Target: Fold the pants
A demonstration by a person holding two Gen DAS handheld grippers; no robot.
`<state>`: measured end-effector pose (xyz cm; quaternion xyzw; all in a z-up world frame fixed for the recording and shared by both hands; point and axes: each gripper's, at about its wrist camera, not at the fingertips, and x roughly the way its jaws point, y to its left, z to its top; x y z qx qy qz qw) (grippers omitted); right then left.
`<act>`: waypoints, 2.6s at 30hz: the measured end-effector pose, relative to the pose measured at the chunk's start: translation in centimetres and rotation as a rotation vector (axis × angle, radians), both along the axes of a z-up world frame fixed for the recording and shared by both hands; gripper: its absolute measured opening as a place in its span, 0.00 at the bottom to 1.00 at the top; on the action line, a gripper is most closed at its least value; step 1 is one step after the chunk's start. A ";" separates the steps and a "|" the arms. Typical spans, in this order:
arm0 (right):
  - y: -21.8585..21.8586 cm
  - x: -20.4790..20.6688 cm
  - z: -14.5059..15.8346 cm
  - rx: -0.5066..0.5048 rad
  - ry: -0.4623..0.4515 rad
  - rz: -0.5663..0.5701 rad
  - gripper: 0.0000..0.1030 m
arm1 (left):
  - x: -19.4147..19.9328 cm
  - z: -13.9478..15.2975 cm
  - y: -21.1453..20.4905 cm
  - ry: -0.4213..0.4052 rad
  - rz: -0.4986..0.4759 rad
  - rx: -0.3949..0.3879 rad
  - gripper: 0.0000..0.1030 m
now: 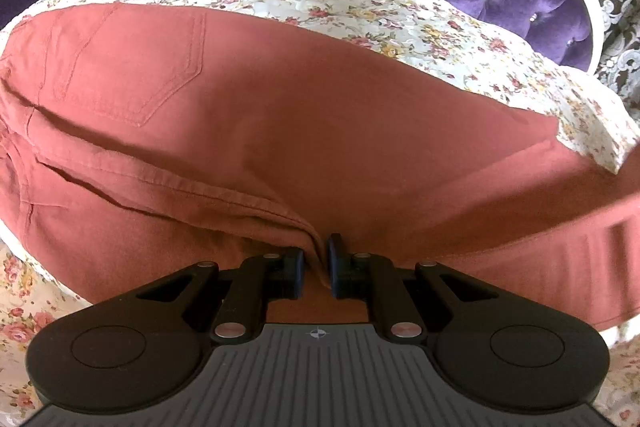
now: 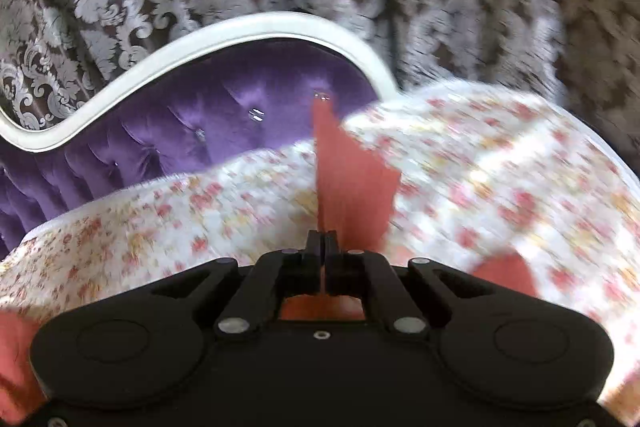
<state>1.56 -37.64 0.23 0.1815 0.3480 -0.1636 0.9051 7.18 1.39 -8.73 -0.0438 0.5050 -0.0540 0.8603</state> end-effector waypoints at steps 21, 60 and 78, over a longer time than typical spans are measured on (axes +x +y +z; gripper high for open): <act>-6.9 -7.7 -5.6 0.126 0.053 -0.126 0.48 | 0.0 0.0 -0.6 0.000 -0.016 0.047 0.12; -8.3 -8.8 -4.5 0.013 0.138 -0.100 0.08 | -3.5 -0.1 -1.3 -0.011 -0.032 0.084 0.07; -8.7 -10.6 -3.1 -0.109 0.146 -0.116 0.04 | -4.1 0.8 -1.8 -0.064 -0.062 0.106 0.08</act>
